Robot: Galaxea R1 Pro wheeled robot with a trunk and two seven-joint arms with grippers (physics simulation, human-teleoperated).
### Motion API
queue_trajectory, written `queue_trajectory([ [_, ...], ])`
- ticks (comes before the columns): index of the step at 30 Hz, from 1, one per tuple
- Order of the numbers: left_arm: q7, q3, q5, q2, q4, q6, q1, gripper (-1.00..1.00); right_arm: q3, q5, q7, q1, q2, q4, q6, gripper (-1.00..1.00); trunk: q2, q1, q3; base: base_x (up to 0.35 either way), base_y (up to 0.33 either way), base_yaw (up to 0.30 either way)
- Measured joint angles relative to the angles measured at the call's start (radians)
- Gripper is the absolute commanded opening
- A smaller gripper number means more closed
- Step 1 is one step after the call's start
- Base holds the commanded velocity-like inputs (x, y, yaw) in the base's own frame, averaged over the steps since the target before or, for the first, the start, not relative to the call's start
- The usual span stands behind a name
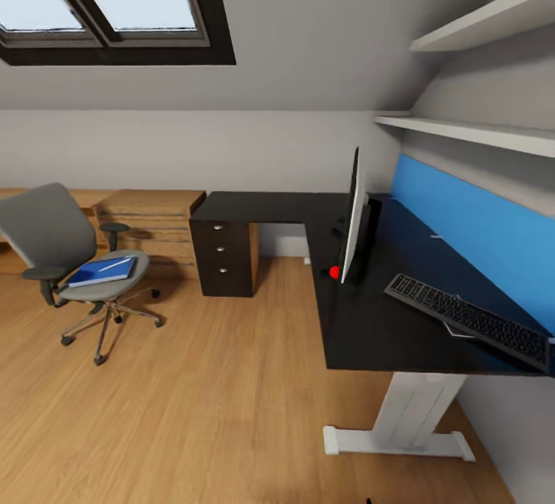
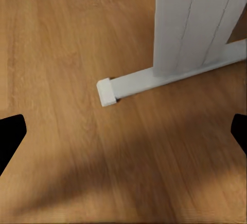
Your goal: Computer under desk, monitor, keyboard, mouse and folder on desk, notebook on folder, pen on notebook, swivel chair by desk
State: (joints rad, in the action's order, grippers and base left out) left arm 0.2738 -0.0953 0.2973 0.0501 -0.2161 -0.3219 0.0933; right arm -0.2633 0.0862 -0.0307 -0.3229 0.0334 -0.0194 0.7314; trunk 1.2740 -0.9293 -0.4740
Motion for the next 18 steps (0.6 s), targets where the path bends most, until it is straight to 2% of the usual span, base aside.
queue_trajectory([
  [9, 0.001, 0.001, 0.0, 0.0, 0.0, -0.001, 0.0, 1.0, 0.0, 0.0, 0.0, 0.0, 0.0, 0.0, 0.0, 1.0, 0.0, 0.0, -0.006, -0.169, -0.256, -0.218],
  [14, 0.001, 0.002, 0.001, -0.002, 0.0, -0.002, 0.0, 1.0, 0.0, 0.0, 0.001, 0.0, 0.0, 0.0, -0.001, 1.0, 0.0, 0.0, -0.013, -0.055, -0.069, -0.112],
  [18, 0.001, 0.003, 0.001, -0.001, -0.001, -0.003, 0.0, 1.0, -0.002, 0.001, 0.002, 0.0, -0.003, 0.001, -0.001, 1.0, -0.028, 0.015, -0.001, -0.005, -0.006, -0.011],
])
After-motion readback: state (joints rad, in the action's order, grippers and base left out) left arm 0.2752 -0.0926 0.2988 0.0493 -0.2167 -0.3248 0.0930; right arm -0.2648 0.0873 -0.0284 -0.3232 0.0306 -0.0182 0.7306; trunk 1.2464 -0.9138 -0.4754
